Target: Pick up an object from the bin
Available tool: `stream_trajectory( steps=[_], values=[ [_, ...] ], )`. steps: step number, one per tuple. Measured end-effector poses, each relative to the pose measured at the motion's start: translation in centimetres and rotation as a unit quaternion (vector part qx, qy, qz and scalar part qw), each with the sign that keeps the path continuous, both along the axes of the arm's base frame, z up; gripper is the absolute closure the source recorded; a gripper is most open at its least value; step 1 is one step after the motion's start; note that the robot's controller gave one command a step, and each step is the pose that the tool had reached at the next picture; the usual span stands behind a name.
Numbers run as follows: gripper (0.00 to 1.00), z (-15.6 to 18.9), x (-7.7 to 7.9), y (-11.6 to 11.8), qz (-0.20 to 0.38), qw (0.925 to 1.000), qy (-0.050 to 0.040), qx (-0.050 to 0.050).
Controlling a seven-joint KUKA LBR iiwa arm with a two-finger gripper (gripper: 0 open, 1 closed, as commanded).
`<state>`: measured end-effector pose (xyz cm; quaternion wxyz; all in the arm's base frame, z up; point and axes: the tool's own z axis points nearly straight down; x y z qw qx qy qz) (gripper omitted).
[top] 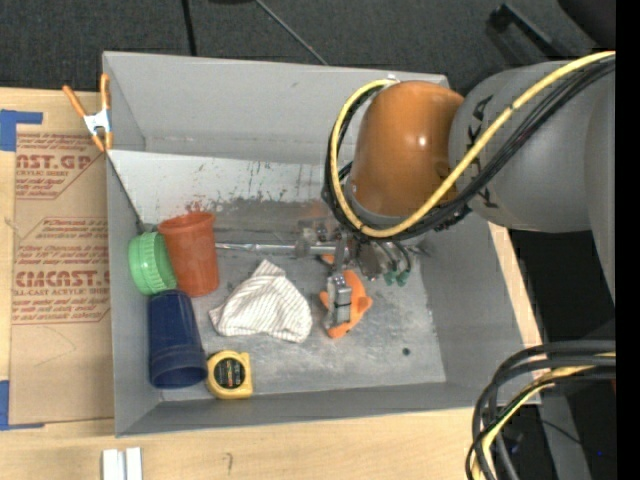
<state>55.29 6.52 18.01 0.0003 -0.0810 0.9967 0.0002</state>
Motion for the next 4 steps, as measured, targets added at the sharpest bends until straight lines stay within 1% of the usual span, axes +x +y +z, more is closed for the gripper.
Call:
stream_trajectory(
  steps=[1,2,3,4],
  values=[
    [0.00,0.1,0.0,0.0,0.000,1.0000,-0.0007,0.000],
    [0.00,-4.6,0.9,2.4,0.025,0.9997,-0.0048,0.000],
    [0.00,-7.7,-0.3,5.1,0.088,0.9961,0.0013,0.000],
    [1.00,-11.0,-1.3,3.9,-0.079,0.9969,-0.0005,0.000]
  ],
)
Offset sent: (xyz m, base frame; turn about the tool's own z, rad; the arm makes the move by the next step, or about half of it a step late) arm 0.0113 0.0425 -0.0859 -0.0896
